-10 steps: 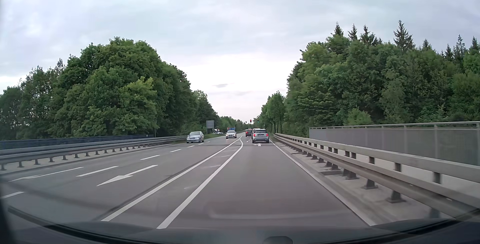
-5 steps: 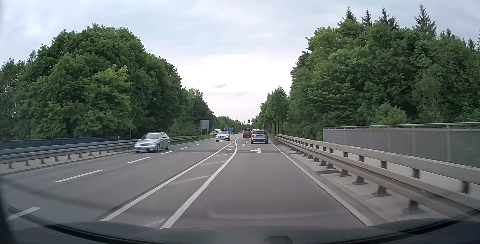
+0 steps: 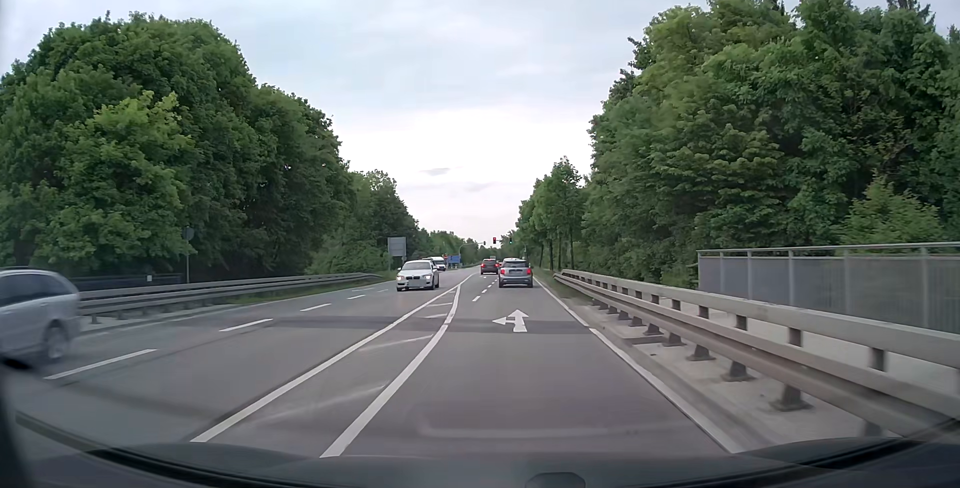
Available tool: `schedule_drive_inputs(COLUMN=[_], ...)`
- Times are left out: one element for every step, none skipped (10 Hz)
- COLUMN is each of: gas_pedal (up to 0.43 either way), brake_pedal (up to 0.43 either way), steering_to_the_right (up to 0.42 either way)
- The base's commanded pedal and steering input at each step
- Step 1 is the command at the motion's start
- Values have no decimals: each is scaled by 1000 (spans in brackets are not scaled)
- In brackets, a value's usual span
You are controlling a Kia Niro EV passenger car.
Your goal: Follow the waypoints while adhering to traffic rules and regulations
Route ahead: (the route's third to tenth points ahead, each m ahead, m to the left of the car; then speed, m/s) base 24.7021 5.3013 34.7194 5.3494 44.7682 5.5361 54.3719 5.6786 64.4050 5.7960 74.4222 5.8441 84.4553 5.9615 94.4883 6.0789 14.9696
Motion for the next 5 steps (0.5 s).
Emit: schedule_drive_inputs(gas_pedal=[138,130,130,130,130], brake_pedal=[0,0,0,0,0], steering_to_the_right=[3,3,3,3,3])
